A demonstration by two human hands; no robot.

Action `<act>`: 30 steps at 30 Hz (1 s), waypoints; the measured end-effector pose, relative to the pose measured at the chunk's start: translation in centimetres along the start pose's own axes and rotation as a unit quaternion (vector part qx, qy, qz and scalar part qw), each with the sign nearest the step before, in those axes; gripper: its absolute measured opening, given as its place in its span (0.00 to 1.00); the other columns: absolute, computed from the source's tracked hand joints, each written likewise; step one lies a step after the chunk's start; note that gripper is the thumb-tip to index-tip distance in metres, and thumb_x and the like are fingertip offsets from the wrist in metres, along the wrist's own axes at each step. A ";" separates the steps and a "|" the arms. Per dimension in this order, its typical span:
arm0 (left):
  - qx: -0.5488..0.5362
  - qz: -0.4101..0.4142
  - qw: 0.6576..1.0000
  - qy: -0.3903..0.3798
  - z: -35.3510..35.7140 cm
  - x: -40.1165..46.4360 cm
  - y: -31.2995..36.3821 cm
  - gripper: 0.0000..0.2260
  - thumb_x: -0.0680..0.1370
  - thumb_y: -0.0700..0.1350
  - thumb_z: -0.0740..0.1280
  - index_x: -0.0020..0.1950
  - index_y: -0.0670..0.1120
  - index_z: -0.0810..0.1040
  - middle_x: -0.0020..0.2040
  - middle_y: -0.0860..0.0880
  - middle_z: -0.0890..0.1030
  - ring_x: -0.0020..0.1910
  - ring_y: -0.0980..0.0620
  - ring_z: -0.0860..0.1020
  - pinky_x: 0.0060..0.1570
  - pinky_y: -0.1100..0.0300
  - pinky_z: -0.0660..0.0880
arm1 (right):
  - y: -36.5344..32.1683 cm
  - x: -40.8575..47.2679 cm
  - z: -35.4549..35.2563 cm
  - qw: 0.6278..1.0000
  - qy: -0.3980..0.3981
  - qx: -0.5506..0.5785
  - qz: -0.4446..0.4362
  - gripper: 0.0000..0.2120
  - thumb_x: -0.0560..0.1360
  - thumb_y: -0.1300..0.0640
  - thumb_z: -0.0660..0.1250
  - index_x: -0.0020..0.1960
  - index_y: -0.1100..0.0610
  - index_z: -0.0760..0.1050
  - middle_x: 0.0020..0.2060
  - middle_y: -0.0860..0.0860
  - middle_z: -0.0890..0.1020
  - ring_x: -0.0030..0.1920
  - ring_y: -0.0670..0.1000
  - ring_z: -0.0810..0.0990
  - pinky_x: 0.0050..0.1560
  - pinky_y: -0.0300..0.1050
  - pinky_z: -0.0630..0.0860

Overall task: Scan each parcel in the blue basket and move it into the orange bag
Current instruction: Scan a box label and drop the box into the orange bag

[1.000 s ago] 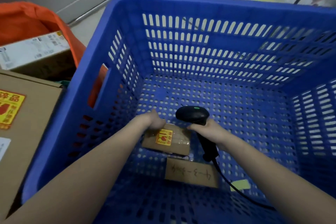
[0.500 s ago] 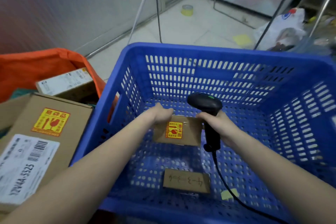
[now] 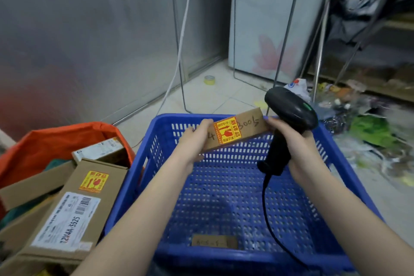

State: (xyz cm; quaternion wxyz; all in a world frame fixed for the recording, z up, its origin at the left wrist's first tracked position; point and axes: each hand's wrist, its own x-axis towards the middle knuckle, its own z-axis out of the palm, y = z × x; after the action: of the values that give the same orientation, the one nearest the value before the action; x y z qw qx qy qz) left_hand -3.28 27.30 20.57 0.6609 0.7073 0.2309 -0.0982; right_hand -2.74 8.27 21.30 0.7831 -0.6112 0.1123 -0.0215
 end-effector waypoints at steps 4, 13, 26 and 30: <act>-0.072 0.002 0.997 0.004 0.6 -1.4 -0.7 0.16 0.80 0.59 0.59 0.60 0.51 0.72 0.51 0.50 0.79 0.55 0.50 0.77 0.59 0.52 0.72 | -0.1 -1.4 -1.5 1.000 0.010 0.021 -0.012 0.10 0.71 0.57 0.73 0.52 0.56 0.80 0.51 0.56 0.84 0.55 0.53 0.82 0.58 0.49 0.77; -0.227 0.081 0.967 0.081 2.5 -0.6 -0.3 0.18 0.76 0.45 0.70 0.62 0.44 0.69 0.55 0.45 0.79 0.44 0.56 0.81 0.50 0.57 0.80 | -0.1 -0.4 -2.0 0.999 -0.027 0.026 -0.011 0.12 0.73 0.59 0.71 0.56 0.53 0.78 0.44 0.48 0.85 0.47 0.47 0.84 0.43 0.46 0.81; -0.144 0.154 0.975 -0.065 0.9 0.7 0.8 0.20 0.76 0.43 0.69 0.67 0.46 0.73 0.55 0.50 0.84 0.52 0.54 0.81 0.54 0.58 0.76 | -0.2 1.3 -2.1 1.000 -0.007 0.027 0.004 0.05 0.73 0.62 0.70 0.45 0.54 0.79 0.41 0.52 0.85 0.46 0.53 0.84 0.51 0.53 0.80; -0.092 0.148 0.981 -0.085 0.8 0.2 0.7 0.18 0.77 0.47 0.67 0.67 0.54 0.72 0.50 0.54 0.84 0.52 0.54 0.80 0.57 0.54 0.75 | 0.0 1.2 -2.2 1.000 -0.010 0.014 -0.003 0.07 0.72 0.63 0.71 0.47 0.53 0.78 0.42 0.50 0.85 0.46 0.50 0.85 0.49 0.49 0.80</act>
State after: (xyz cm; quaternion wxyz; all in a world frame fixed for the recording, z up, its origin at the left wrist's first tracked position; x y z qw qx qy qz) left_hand -2.69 26.49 21.03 0.7479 0.6585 0.0747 -0.0376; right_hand -1.97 5.96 20.59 0.7927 -0.6007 0.1022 -0.0195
